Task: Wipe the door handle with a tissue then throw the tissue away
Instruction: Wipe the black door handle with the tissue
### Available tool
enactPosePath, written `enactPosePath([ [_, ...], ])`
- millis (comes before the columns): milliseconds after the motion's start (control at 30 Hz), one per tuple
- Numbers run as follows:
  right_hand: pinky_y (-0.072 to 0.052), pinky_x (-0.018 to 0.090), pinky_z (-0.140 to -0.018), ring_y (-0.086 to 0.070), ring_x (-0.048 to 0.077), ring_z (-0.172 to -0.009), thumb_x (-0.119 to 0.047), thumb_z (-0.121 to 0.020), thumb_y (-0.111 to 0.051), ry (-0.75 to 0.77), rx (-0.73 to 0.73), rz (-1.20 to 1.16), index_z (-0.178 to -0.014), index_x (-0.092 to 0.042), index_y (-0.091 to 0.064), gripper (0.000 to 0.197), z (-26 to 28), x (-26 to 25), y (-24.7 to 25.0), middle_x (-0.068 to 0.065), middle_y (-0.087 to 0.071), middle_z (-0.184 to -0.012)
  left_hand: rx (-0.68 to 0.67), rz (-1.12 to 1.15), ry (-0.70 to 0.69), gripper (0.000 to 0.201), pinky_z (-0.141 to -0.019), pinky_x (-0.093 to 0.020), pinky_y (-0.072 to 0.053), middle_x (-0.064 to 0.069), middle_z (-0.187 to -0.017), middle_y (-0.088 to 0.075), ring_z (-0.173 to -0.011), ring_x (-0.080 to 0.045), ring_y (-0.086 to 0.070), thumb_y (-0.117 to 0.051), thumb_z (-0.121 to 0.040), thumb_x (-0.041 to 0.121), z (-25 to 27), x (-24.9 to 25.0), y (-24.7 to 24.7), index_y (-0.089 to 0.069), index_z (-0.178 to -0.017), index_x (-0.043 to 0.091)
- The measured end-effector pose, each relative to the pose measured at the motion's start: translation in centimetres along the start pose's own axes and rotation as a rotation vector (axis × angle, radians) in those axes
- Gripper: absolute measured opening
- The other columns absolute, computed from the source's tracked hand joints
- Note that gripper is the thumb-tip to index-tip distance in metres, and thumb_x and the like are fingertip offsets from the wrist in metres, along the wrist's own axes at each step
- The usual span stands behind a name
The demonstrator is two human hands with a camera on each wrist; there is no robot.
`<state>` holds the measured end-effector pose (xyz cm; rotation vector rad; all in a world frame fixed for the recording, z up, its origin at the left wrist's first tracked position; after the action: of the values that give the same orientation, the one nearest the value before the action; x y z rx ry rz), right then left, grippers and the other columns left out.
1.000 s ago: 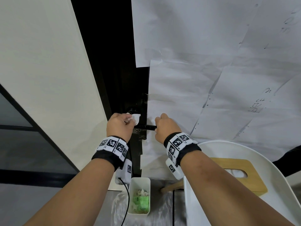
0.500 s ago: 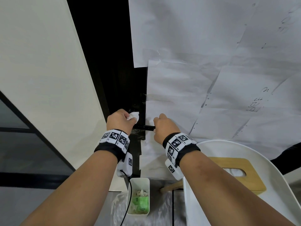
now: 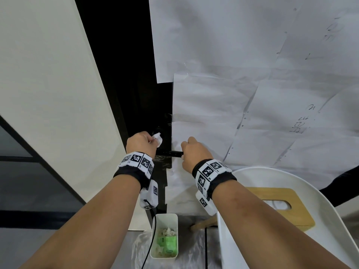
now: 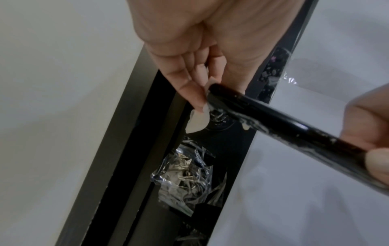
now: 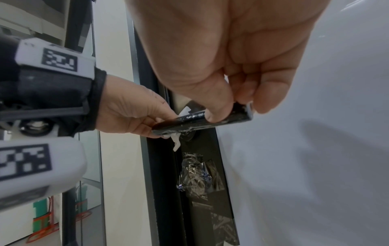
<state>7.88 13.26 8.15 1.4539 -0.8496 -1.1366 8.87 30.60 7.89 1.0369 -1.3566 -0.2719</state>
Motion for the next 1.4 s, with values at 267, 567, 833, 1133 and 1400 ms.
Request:
enactPosePath([
  [267,-0.037,0.032,-0.064,-0.049,0.025,-0.097,-0.011,-0.087,-0.054,0.071,0.061,0.088,-0.102,-0.009,-0.056,0.015,0.3,-0.4,0.4,0.007,-0.05,-0.105,-0.041,-0.072,-0.014,0.027,-0.058,-0.025,-0.042,-0.004,-0.068,-0.065,-0.065,-0.02,-0.058,-0.065,-0.083,0.036,0.6,-0.4,0.3,-0.066,-0.077,0.011],
  [567,-0.037,0.032,-0.065,-0.048,0.025,-0.097,-0.009,-0.088,-0.053,0.059,0.045,0.057,-0.102,-0.008,-0.055,0.014,0.2,-0.2,0.3,0.008,-0.049,-0.106,-0.035,-0.095,-0.009,0.034,-0.058,-0.027,-0.044,-0.01,-0.074,-0.066,-0.068,-0.024,-0.057,-0.065,-0.084,0.04,-0.2,1.0,-0.3,-0.065,-0.081,0.006],
  [833,-0.038,0.033,-0.065,-0.048,0.026,-0.098,-0.008,-0.088,-0.054,0.067,0.046,0.036,-0.103,-0.007,-0.055,0.015,0.4,-0.2,0.4,0.008,-0.049,-0.107,0.031,-0.01,0.017,0.027,-0.058,-0.027,-0.04,-0.012,-0.074,-0.066,-0.07,-0.028,-0.06,-0.058,-0.09,0.029,0.3,-0.1,0.0,-0.066,-0.083,0.004],
  [1133,-0.039,0.034,-0.064,-0.047,0.026,-0.096,-0.008,-0.087,-0.053,0.065,0.037,0.043,-0.101,-0.008,-0.054,0.014,0.1,-0.2,0.3,0.008,-0.049,-0.105,-0.007,0.071,0.007,0.011,-0.063,-0.023,-0.041,-0.005,-0.082,-0.07,-0.071,-0.019,-0.061,-0.064,-0.085,0.029,0.0,-0.6,-0.4,-0.069,-0.086,0.019],
  [1400,-0.039,0.034,-0.064,-0.047,0.026,-0.096,-0.008,-0.087,-0.053,0.075,0.035,0.051,-0.101,-0.008,-0.054,0.014,0.2,-0.2,0.3,0.008,-0.049,-0.105,0.057,0.137,-0.008,0.013,-0.063,-0.023,-0.042,-0.003,-0.093,-0.07,-0.075,-0.015,-0.058,-0.06,-0.09,0.023,0.8,-1.1,0.1,-0.067,-0.098,0.015],
])
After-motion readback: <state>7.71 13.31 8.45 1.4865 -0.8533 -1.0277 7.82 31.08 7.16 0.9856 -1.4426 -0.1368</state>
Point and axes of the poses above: each hand's wrist, its own z-axis away from the middle knuckle, its own y-axis out of the back of the hand, x = y × z, the point moved 5 cm from there along -z, towards the middle knuckle
